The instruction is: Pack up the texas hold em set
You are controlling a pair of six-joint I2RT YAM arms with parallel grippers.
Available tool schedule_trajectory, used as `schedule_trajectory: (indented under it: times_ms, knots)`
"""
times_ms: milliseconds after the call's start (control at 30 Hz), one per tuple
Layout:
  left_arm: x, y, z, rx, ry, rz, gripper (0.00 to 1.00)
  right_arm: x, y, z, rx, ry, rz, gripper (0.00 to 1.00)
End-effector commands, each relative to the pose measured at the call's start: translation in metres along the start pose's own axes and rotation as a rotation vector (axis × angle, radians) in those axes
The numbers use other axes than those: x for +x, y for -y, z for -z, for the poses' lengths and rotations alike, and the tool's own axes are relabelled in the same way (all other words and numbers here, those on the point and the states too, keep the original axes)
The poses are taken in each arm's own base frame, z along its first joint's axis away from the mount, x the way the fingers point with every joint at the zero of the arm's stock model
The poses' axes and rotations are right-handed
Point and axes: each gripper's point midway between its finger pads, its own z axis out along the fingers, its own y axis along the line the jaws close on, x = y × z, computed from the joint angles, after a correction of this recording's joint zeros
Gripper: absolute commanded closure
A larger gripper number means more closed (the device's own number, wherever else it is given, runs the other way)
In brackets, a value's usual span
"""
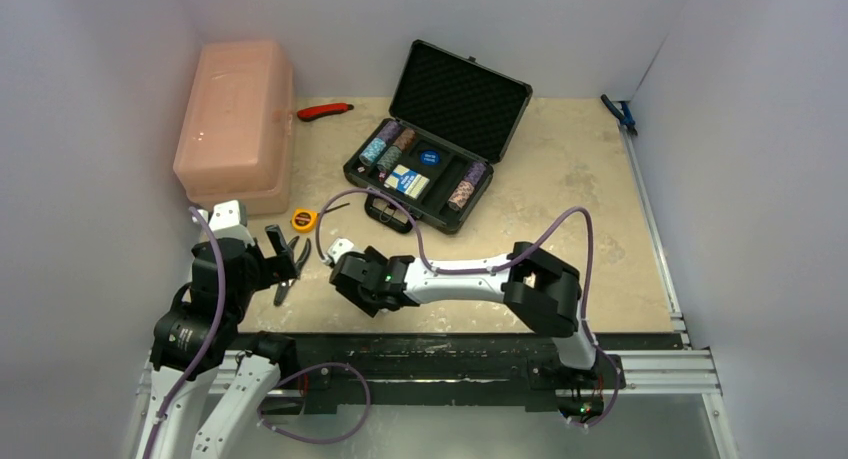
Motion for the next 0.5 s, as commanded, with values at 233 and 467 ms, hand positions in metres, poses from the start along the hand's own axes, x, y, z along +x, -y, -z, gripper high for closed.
schedule_trajectory:
  times_ms: [233,467]
  knots:
    - [-0.008,0.0,0.001,-0.001,0.033,0.006,0.0,-0.054,0.067,0.025,0.123,0.164,0.041,1.0]
    - [-0.009,-0.001,0.001,-0.004,0.037,0.006,0.0,-0.057,0.117,0.029,0.168,0.195,0.091,1.0]
